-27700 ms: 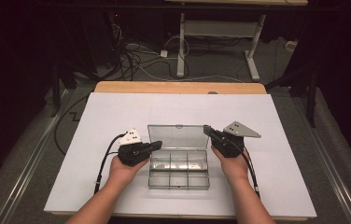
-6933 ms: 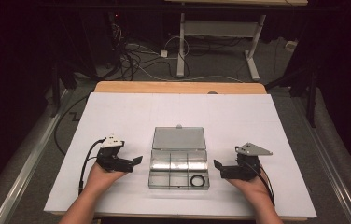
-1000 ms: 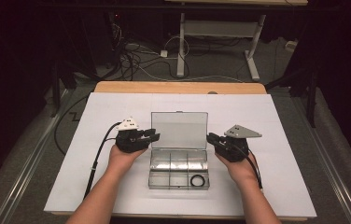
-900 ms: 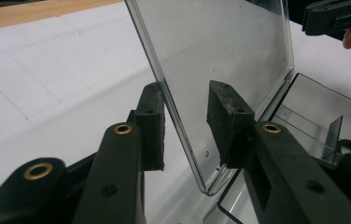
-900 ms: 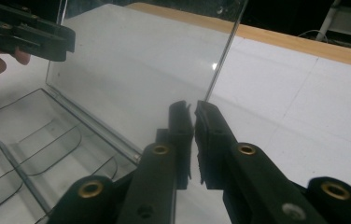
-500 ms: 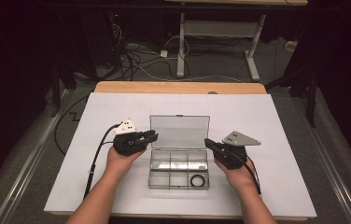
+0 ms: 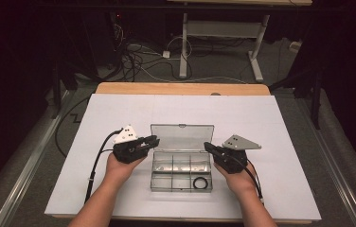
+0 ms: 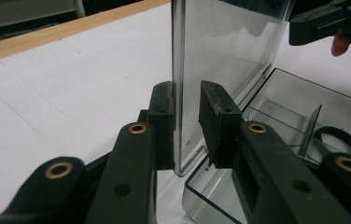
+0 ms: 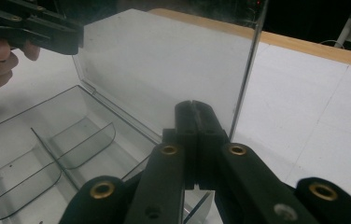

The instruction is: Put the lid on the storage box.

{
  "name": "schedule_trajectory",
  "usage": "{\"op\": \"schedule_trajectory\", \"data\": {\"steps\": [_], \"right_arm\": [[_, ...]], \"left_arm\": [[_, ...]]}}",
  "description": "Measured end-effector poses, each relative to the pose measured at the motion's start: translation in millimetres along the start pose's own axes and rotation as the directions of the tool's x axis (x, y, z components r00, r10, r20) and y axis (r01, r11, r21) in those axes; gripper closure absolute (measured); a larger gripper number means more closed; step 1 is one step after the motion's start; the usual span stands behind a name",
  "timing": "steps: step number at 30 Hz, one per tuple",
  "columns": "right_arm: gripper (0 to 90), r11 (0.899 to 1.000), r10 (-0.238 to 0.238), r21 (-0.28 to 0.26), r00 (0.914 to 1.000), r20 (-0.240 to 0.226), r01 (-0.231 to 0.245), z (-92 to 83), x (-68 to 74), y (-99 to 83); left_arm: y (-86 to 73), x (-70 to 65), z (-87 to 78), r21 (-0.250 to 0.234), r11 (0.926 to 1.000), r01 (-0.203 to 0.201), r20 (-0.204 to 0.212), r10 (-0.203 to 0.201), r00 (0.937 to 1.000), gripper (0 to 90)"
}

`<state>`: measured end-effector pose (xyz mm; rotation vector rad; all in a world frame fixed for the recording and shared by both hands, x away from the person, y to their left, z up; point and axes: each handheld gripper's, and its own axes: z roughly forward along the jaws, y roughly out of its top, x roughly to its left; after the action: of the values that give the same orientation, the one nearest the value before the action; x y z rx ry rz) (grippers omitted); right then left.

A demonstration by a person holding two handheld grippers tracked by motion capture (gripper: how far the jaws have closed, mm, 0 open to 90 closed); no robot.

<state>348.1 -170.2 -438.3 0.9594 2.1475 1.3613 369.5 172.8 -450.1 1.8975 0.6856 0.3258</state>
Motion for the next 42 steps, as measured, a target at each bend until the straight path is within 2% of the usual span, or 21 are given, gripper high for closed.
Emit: {"op": "schedule_trajectory", "data": {"steps": [11,26,31,37,42], "right_arm": [[90.0,1.0,0.002,0.001,1.0,-0.002,-0.002,-2.8,3.1,-5.5],[90.0,1.0,0.003,-0.003,1.0,0.007,-0.003,-7.2,2.1,-8.0],[90.0,1.0,0.004,-0.002,1.0,0.006,-0.004,-8.0,2.7,-9.5],[90.0,1.0,-0.005,0.001,1.0,0.005,0.005,-9.2,4.4,-10.0],[90.0,1.0,-0.008,-0.001,1.0,0.004,0.008,-11.1,6.6,-10.9]], "left_arm": [[-4.1,-8.0,-6.6,0.009,0.9997,-0.024,-0.014,0.024,0.9996,73.2],[-7.3,-11.2,-10.2,0.01,0.9998,-0.016,-0.017,0.016,0.9997,71.1],[-10.1,-12.5,-13.6,0.029,0.9994,-0.019,-0.028,0.02,0.9994,71.1],[-19.9,-9.7,-23.1,0.046,0.9988,0.015,-0.035,-0.014,0.9993,71.1],[-29.6,-11.6,-28.8,0.079,0.9957,0.049,-0.019,-0.048,0.9987,71.5]]}}
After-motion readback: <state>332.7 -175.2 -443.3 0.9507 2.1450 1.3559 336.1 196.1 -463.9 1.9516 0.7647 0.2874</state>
